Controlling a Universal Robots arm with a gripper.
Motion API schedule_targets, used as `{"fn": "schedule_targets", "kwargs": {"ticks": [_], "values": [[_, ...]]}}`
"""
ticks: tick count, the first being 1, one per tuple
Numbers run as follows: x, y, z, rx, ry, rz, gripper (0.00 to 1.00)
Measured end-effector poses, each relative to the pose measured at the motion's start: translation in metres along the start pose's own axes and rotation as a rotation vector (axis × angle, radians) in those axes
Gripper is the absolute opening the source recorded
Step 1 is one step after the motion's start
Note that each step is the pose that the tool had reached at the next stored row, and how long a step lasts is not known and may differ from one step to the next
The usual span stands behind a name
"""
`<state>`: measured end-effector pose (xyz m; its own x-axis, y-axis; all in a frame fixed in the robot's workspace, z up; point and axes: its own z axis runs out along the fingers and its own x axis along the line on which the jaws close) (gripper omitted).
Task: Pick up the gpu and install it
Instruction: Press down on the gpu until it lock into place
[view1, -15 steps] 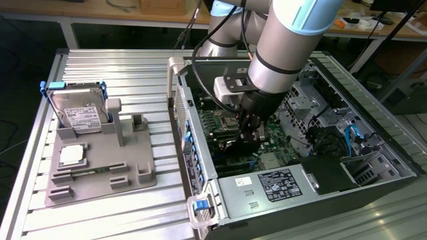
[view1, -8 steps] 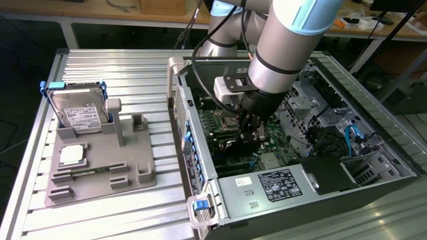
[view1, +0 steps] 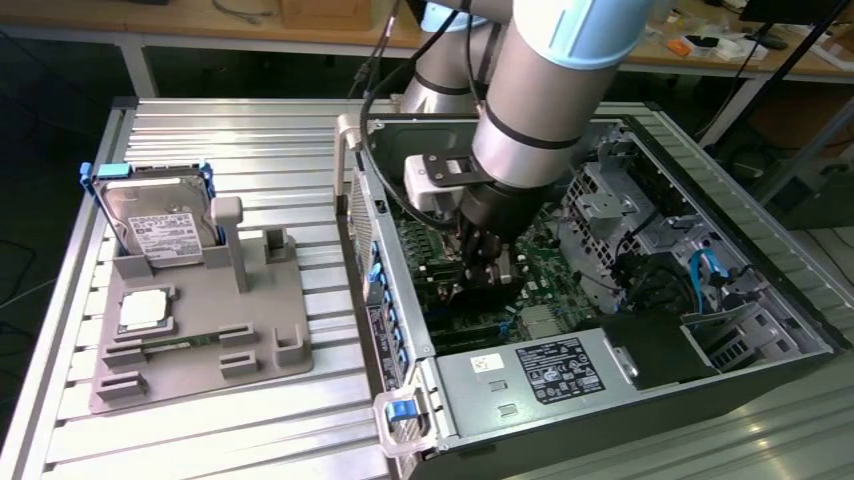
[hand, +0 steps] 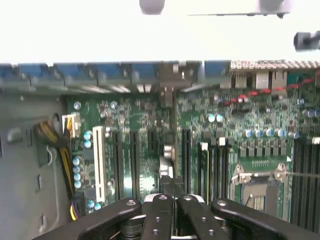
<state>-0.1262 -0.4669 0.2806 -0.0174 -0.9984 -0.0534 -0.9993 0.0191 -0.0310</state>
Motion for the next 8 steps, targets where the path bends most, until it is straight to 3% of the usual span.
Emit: {"fn": "schedule_targets", "kwargs": {"ticks": [5,8], "values": [[0.0,0.0194,0.0,0.0121,-0.0008,-0.001,0.11],[0.001,0.0209,0.0038,0.0125,-0.001,-0.001,0.11]]}}
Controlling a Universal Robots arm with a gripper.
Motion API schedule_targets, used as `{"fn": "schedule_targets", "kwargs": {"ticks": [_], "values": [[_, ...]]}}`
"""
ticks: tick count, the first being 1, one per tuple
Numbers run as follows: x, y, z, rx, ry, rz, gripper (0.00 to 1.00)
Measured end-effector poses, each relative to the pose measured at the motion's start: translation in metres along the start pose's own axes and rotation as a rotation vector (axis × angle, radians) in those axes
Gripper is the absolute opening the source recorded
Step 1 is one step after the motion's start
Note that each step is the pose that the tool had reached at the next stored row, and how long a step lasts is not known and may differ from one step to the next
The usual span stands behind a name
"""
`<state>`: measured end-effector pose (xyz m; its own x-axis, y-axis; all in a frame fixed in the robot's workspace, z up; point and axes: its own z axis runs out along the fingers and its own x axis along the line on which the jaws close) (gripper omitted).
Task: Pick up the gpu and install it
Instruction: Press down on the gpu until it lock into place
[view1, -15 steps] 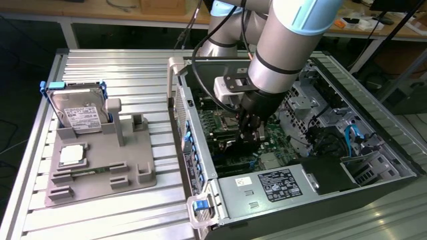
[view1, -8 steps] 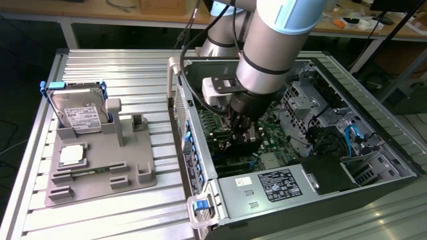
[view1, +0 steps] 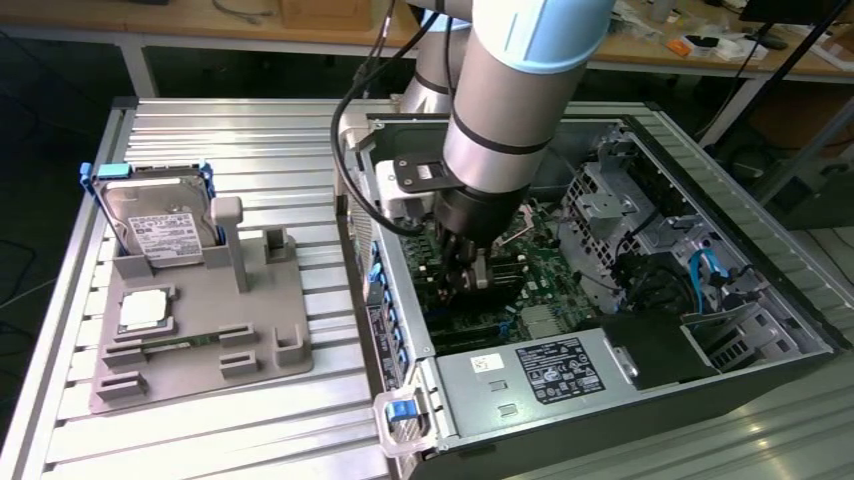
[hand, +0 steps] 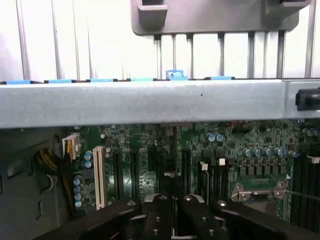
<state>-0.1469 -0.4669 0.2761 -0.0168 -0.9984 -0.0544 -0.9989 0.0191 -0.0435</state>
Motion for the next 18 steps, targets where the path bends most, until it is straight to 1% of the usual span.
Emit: {"fn": "schedule_targets", "kwargs": {"ticks": [2,11,15,18], "values": [[0.0002,0.0006,0.0021,-0.0005,0.0008,0.0,0.11],[0.0002,0.0007,0.0028,-0.0002,0.0001,0.0,0.11],[0.0006,0.0011,0.0077,-0.0009,0.0013,0.0,0.11],[0.0005,0.0012,0.0089,-0.0001,0.0,0.0,0.11]]}}
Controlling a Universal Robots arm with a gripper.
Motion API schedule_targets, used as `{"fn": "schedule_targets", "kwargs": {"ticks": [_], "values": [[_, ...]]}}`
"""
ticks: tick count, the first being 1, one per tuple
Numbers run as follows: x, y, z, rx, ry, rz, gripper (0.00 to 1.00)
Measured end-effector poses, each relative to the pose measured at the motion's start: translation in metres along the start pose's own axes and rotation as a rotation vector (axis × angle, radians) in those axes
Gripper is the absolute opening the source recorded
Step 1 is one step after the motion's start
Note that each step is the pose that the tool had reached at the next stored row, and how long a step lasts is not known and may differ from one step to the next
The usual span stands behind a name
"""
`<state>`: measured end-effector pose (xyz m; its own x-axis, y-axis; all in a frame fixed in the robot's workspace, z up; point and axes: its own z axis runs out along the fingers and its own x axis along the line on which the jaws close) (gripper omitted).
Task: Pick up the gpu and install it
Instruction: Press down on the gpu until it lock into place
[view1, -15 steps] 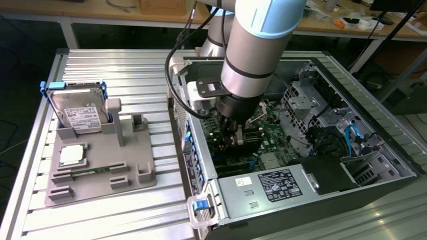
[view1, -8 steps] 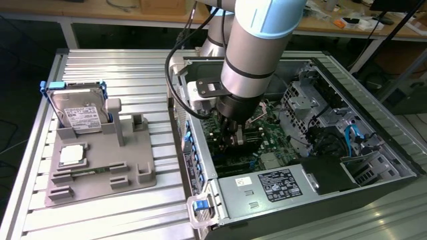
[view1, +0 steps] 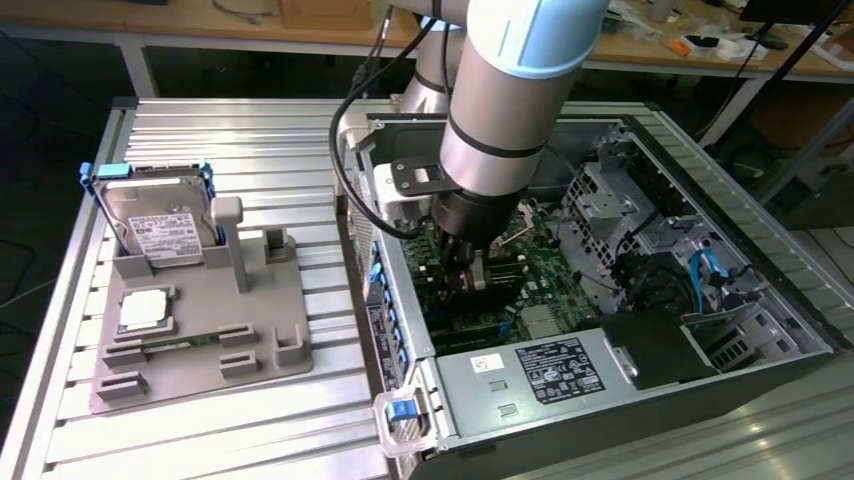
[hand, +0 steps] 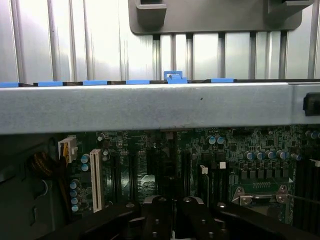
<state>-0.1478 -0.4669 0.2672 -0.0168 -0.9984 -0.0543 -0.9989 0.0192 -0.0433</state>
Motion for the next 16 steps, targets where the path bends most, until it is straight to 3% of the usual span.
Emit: {"fn": "schedule_targets", "kwargs": {"ticks": [5,9,14,16], "values": [[0.0,0.0005,-0.0001,0.0008,0.0001,0.0,0.11],[-0.001,0.0017,-0.0061,0.0141,-0.003,-0.001,0.11],[-0.001,0.0025,-0.0151,0.0282,-0.0008,-0.002,0.11],[-0.001,0.0036,-0.0152,0.0287,-0.0012,-0.002,0.11]]}}
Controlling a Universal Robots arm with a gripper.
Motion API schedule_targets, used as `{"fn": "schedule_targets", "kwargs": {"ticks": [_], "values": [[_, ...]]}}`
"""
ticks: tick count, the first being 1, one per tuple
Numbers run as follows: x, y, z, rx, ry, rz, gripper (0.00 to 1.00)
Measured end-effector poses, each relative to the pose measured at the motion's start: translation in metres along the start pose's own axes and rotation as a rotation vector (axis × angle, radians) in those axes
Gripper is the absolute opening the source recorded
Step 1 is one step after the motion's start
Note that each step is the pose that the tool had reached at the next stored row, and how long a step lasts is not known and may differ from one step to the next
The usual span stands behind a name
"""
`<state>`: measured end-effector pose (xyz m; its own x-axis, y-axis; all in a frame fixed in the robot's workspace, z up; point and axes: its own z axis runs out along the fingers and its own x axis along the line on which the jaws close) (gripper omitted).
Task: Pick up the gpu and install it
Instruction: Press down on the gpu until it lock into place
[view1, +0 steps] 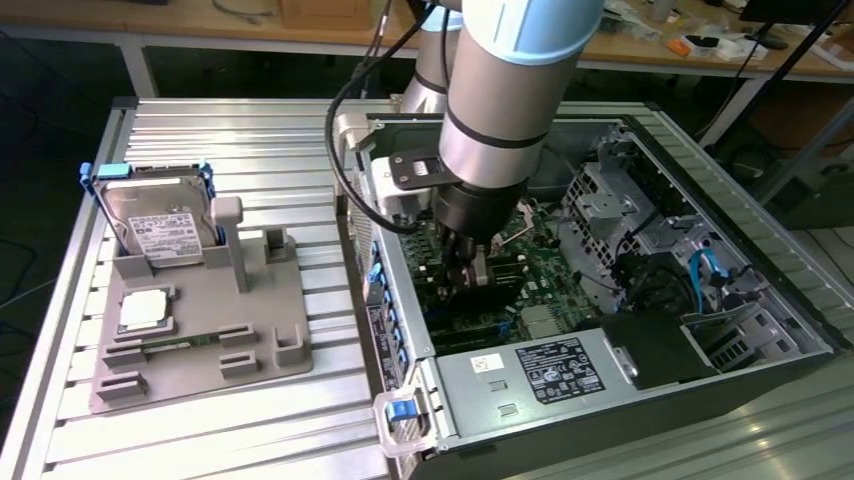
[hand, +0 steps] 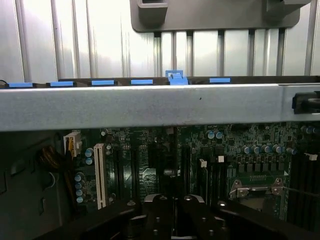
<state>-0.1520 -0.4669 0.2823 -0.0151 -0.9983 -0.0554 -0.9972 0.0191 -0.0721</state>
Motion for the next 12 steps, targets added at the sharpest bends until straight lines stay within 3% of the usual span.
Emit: {"fn": "schedule_targets", "kwargs": {"ticks": [6,12], "values": [[0.0,0.0231,-0.0018,0.0081,-0.0004,0.0,0.11],[-0.001,0.0243,-0.0052,0.0076,0.0014,0.0,0.11]]}}
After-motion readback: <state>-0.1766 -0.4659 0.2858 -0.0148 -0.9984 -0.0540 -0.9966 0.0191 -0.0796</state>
